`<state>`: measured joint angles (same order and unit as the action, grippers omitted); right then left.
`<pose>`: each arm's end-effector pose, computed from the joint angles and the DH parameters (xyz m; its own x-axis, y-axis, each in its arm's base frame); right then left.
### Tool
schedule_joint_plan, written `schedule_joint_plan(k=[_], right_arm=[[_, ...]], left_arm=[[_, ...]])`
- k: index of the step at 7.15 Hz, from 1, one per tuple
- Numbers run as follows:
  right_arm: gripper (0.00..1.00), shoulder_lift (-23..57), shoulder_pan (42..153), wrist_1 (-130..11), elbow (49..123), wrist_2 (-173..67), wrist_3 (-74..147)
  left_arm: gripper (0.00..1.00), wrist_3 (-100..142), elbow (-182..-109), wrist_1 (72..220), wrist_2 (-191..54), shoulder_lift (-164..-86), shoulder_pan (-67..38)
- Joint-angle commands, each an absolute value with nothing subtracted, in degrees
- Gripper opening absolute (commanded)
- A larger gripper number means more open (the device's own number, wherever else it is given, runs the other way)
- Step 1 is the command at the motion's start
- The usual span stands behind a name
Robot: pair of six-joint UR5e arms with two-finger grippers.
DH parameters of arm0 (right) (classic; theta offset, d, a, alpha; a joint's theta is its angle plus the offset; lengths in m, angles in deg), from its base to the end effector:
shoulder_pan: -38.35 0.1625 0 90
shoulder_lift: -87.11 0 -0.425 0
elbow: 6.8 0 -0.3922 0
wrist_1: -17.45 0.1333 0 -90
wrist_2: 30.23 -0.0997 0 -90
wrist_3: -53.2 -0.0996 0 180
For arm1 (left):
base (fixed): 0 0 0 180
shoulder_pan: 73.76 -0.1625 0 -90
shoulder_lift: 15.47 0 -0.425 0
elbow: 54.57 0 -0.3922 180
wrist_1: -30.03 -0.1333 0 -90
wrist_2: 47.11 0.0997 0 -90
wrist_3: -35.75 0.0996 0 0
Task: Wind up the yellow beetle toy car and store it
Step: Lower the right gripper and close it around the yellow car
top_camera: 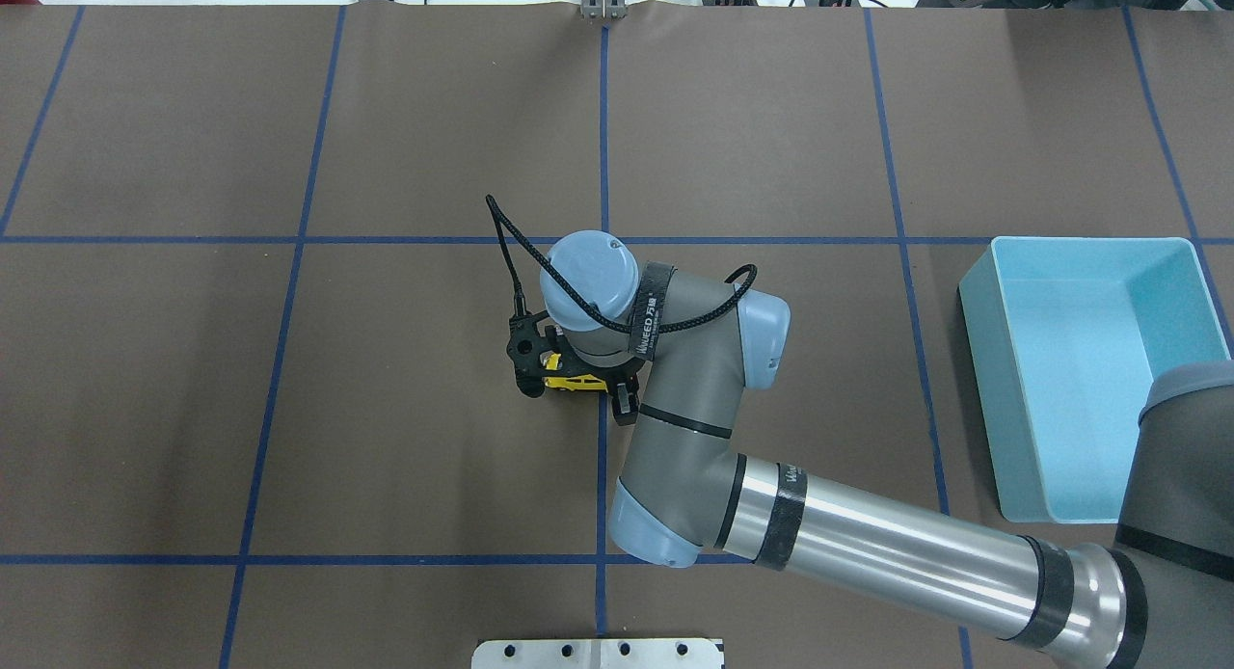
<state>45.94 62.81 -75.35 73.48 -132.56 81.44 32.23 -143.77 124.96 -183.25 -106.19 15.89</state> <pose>-0.6474 -0.4176 0.2142 -0.0921 -0.9874 -0.1286 0.7831 -0.1516 0.6031 -0.0584 -0.5031 0.6484 0.6916 0.0039 -0.7223 0.0364 0.9985 0.0403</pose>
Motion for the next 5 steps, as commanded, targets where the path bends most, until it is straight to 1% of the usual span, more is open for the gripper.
schedule_joint_plan(k=[1,3,4,5], right_arm=[[0.65,46.15,62.95,-75.27,73.35,-131.84,82.11],[0.25,46.50,63.39,-75.45,73.79,-131.83,82.20],[0.08,46.76,64.44,-75.45,74.23,-132.09,82.29],[0.03,46.94,67.15,-75.62,74.84,-132.71,82.64]], left_arm=[[1.00,32.23,-143.78,124.96,-183.25,-106.18,15.89],[1.00,32.23,-143.78,124.96,-183.25,-106.26,15.89],[1.00,32.23,-143.78,124.96,-183.25,-106.18,15.89],[1.00,32.23,-143.78,124.96,-183.25,-106.18,15.89]])
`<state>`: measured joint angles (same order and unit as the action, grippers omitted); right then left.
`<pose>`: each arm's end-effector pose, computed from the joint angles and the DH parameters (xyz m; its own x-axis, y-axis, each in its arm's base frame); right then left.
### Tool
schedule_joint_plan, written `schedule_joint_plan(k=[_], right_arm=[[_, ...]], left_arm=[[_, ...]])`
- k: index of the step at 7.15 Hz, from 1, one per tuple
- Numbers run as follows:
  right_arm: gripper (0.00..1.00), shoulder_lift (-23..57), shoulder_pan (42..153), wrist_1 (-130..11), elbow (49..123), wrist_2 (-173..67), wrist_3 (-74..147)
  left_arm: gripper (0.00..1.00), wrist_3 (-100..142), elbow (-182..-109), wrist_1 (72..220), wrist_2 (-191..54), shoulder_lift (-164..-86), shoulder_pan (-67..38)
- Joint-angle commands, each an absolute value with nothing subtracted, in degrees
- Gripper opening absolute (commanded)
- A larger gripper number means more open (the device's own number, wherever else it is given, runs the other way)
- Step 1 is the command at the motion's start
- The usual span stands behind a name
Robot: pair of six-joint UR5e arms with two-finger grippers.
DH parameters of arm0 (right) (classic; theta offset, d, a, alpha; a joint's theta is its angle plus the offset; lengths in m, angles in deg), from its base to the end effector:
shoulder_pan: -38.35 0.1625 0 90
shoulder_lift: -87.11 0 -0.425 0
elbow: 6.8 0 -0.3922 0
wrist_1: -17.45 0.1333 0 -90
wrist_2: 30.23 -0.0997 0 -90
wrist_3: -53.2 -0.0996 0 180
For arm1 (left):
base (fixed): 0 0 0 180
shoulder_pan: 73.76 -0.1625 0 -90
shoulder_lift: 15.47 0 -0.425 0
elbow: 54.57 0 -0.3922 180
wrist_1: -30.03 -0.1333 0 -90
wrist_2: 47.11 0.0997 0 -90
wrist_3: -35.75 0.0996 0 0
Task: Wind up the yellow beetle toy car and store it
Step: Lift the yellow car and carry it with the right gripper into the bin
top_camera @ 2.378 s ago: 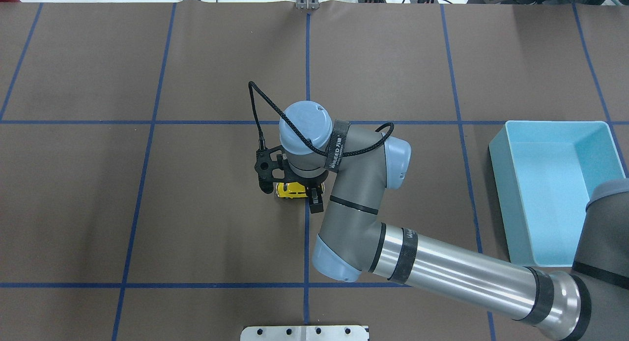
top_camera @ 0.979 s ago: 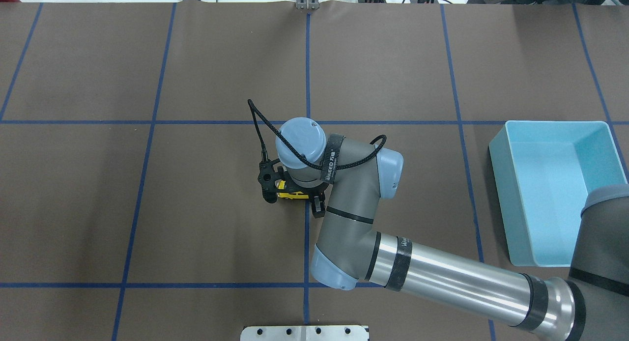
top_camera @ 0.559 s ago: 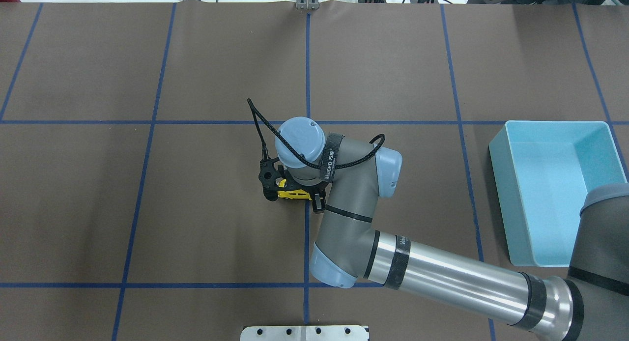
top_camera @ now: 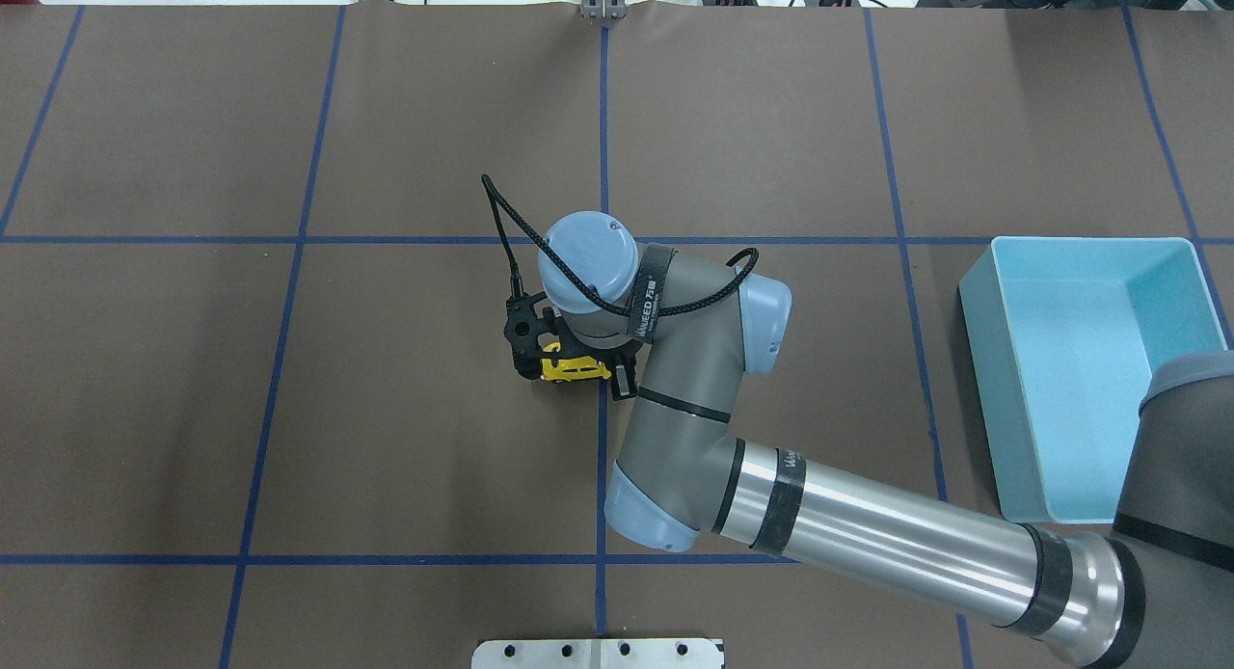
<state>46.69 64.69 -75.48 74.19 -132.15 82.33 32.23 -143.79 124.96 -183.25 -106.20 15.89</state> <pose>-0.6310 -0.4382 0.1993 -0.0650 -0.9859 -0.1544 0.7762 -0.1472 0.6131 -0.0584 -0.5032 0.6481 0.6916 0.0043 -0.7223 0.0364 0.9985 0.0408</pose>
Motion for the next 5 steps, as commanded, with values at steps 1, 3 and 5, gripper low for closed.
schedule_joint_plan(k=[1,3,5], right_arm=[[0.03,46.50,69.26,-77.37,76.94,-132.89,82.64],[0.02,41.00,74.88,-82.63,86.04,-135.52,87.88],[0.02,33.78,81.73,-85.81,95.29,-136.74,94.04]], left_arm=[[1.00,32.23,-143.78,124.96,-183.25,-106.18,15.89],[1.00,32.23,-143.78,124.96,-183.25,-106.18,15.89],[1.00,32.23,-143.87,124.96,-183.25,-105.91,15.89]])
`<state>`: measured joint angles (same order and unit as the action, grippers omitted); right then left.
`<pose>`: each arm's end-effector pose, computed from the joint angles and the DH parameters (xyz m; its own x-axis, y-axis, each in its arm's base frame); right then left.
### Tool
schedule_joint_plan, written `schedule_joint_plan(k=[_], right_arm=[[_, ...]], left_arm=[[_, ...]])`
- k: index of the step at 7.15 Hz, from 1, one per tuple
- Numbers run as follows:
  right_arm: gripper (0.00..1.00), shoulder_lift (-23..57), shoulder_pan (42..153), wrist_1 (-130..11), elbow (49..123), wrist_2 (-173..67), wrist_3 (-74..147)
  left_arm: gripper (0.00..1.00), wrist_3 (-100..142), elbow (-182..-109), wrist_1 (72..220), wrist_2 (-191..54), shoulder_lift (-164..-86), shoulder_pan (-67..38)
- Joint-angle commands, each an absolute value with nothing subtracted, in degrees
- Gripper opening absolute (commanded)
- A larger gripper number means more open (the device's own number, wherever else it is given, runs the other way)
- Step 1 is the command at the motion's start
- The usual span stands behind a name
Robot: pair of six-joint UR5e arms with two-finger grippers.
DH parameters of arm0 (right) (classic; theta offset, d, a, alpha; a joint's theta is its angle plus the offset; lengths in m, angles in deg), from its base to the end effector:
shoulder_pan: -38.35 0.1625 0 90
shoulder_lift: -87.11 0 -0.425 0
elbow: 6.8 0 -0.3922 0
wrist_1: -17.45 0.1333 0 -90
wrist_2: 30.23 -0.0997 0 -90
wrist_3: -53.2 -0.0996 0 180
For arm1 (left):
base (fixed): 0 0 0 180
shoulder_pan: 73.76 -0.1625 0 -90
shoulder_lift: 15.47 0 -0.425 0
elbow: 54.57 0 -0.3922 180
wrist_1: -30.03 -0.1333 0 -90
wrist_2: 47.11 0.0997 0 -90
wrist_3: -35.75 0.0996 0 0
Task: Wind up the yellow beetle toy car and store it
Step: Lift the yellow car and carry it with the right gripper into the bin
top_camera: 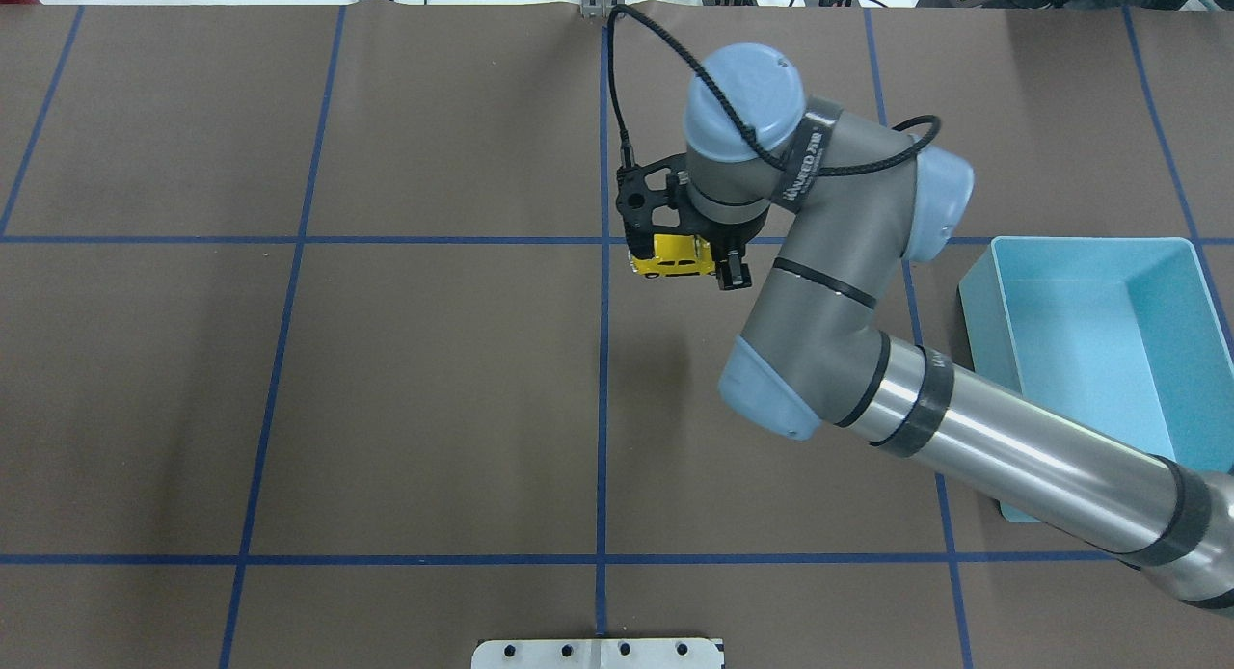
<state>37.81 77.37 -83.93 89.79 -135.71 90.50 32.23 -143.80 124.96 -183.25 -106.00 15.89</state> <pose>-0.4613 -0.5112 0.2158 0.0046 -0.9830 -0.1835 0.7945 -0.1078 0.5976 -0.0584 -0.5015 0.6498 0.6916 0.0019 -0.7223 0.0364 0.9986 0.0375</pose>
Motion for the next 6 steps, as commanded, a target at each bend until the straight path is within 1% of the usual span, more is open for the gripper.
schedule_joint_plan(k=[1,2,5,6], right_arm=[[0.03,31.32,86.55,-86.69,97.24,-141.98,94.33],[0.03,27.90,89.64,-87.14,99.87,-144.03,96.33],[0.05,13.68,96.42,-86.97,107.17,-144.74,98.90],[0.05,6.93,96.96,-85.92,109.71,-146.32,98.90]], left_arm=[[1.00,32.23,-143.87,125.04,-183.16,-105.82,15.89],[1.00,32.23,-143.96,125.04,-183.25,-105.82,15.89],[1.00,32.23,-143.96,125.04,-183.16,-105.82,16.07],[1.00,32.23,-144.05,125.04,-183.16,-105.82,16.07]])
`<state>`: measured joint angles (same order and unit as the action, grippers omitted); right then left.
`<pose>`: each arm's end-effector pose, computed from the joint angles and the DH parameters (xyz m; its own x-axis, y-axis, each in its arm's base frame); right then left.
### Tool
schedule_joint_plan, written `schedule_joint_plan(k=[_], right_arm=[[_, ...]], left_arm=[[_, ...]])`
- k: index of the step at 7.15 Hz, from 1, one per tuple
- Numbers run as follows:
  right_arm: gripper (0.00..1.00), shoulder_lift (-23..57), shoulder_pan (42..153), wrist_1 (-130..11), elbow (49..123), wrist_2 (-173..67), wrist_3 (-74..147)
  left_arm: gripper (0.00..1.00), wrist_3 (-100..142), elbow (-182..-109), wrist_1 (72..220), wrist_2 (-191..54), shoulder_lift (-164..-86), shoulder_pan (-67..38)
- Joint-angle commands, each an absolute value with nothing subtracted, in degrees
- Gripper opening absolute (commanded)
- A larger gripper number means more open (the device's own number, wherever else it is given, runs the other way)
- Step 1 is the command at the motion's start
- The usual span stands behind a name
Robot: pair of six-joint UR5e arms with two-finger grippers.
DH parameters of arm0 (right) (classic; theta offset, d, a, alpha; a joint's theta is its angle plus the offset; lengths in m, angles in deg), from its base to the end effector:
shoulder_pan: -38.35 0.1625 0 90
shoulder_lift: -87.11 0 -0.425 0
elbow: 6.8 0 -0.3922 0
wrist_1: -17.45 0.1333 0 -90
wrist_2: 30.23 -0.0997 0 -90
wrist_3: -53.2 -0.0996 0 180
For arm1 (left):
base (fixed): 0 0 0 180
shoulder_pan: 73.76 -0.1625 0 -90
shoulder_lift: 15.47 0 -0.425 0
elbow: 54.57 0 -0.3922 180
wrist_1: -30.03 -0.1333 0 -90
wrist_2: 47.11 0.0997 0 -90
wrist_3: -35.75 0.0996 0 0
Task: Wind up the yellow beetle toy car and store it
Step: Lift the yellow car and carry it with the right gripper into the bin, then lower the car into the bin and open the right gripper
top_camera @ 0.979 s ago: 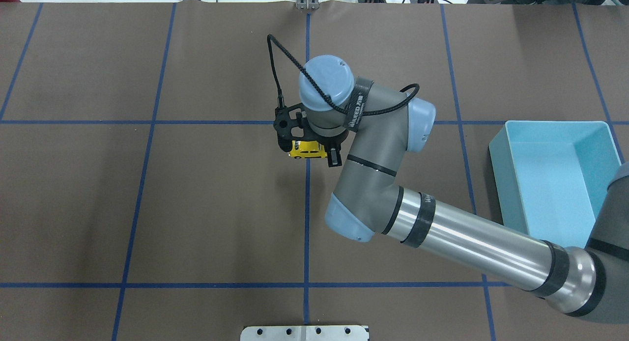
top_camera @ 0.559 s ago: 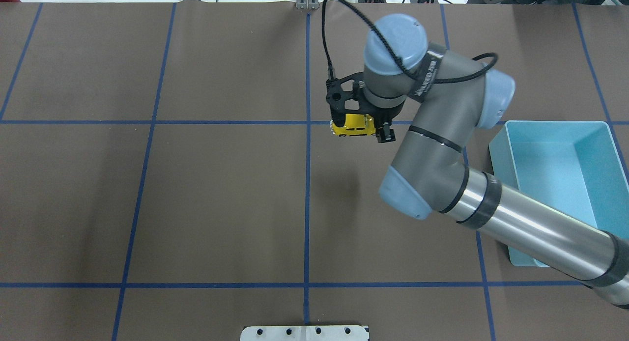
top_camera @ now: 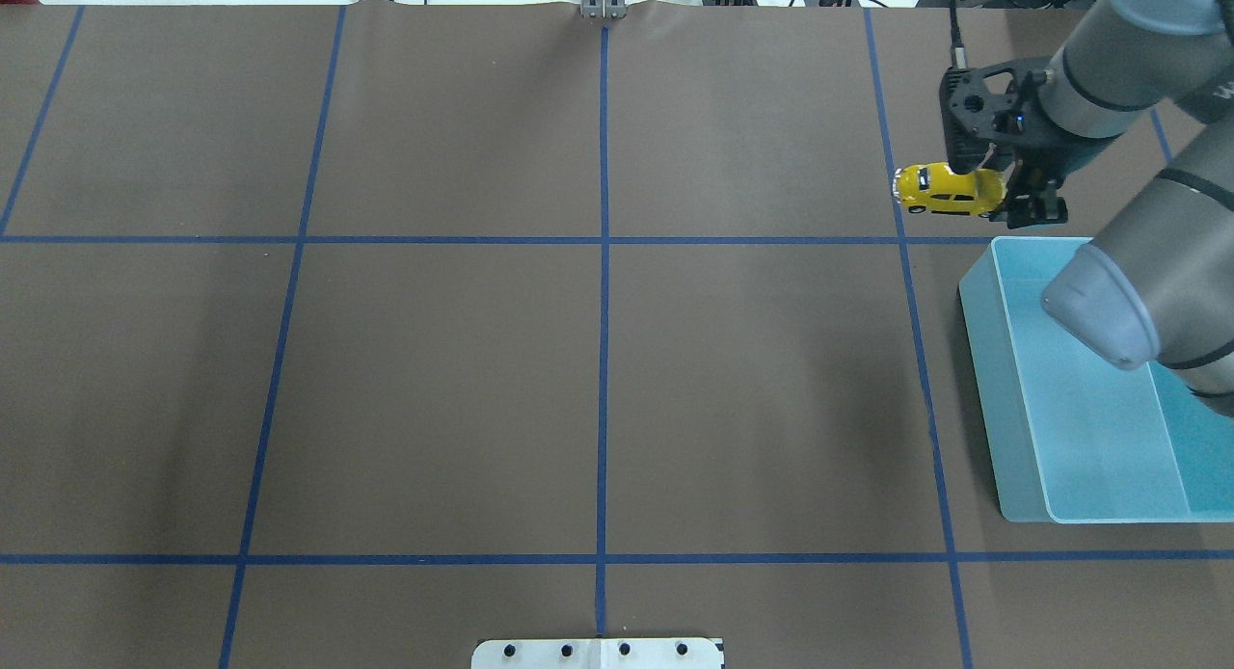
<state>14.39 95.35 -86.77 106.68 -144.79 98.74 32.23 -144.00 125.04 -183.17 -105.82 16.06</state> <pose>-0.2241 -0.5138 0.3487 0.1157 -0.9916 -0.0585 0.8135 0.0608 0.5784 -0.0600 -0.5001 0.6495 0.6926 0.0010 -0.7213 0.0395 0.9984 0.0393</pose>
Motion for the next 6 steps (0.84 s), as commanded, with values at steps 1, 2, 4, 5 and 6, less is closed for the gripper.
schedule_joint_plan(k=[1,2,4,5,6], right_arm=[[0.05,0.34,97.40,-80.34,110.70,-146.86,100.90],[0.05,-5.30,97.32,-75.33,110.97,-147.30,103.19],[0.05,-10.43,97.15,-69.94,110.80,-147.83,107.31],[0.05,-11.85,97.15,-68.61,110.79,-148.61,111.60],[0.07,-12.03,96.97,-68.16,110.53,-150.01,115.74]], left_arm=[[1.00,32.14,-144.05,125.04,-183.16,-105.82,16.07],[1.00,32.23,-143.96,125.04,-183.16,-105.82,16.07],[1.00,32.14,-144.05,125.04,-183.16,-105.82,16.07],[1.00,32.23,-144.05,125.04,-183.16,-105.82,16.07],[1.00,32.23,-143.96,125.04,-183.16,-105.82,16.07]])
